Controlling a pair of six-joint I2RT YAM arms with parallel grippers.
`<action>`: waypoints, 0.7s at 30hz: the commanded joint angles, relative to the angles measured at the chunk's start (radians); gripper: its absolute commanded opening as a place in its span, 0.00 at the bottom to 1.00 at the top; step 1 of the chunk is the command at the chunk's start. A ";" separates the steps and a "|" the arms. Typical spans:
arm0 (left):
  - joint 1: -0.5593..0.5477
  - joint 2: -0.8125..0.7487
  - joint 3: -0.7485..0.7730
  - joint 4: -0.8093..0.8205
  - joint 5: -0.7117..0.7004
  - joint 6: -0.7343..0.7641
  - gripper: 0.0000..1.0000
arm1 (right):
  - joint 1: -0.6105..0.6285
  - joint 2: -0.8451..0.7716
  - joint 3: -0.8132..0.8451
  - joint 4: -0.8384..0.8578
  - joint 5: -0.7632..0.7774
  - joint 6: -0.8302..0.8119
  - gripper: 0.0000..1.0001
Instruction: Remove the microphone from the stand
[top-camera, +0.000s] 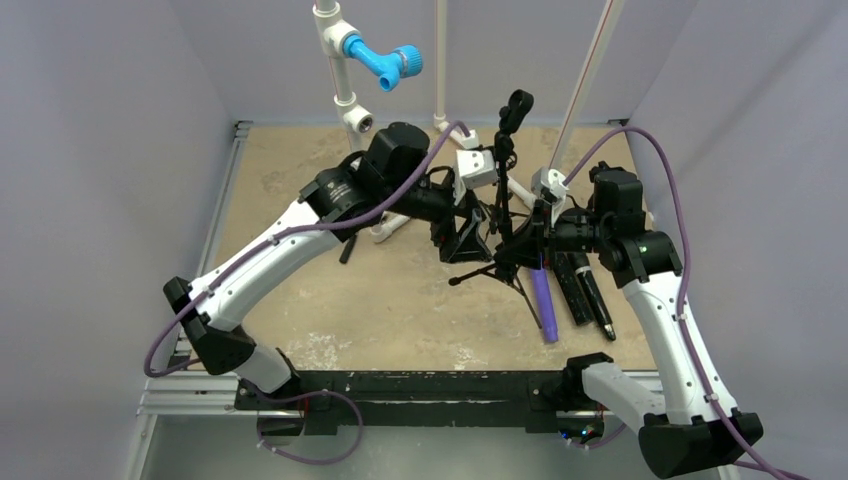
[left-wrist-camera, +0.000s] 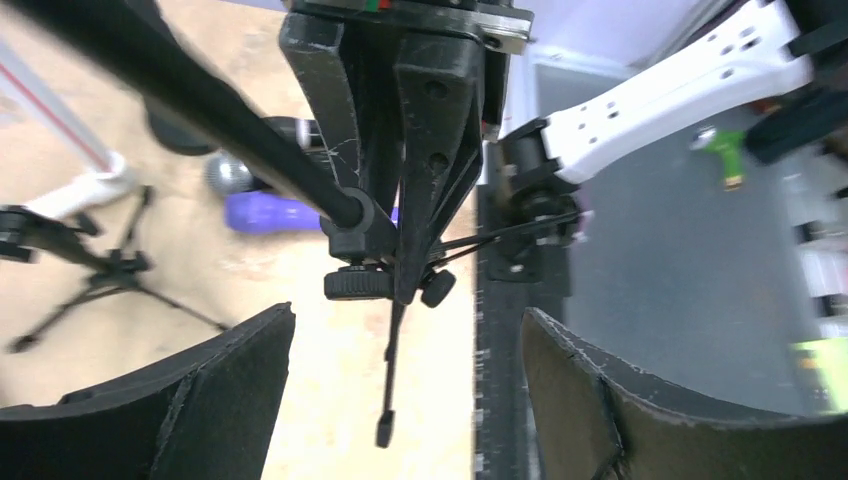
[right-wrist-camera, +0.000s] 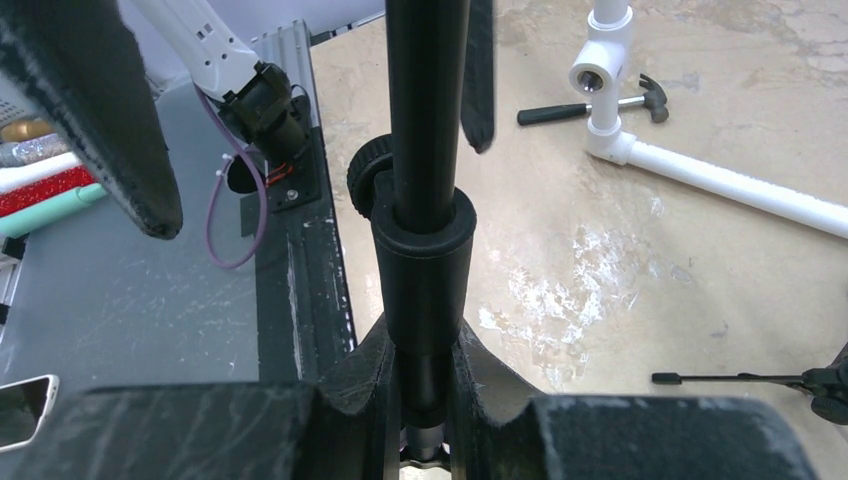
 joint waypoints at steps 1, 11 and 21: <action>-0.125 -0.081 -0.009 -0.045 -0.419 0.296 0.80 | -0.004 -0.025 0.018 0.033 -0.018 -0.006 0.00; -0.234 -0.024 0.025 0.005 -0.714 0.454 0.67 | -0.006 -0.033 -0.002 0.033 -0.009 -0.004 0.00; -0.258 0.004 0.044 0.003 -0.730 0.476 0.58 | -0.005 -0.044 -0.022 0.048 -0.010 0.005 0.00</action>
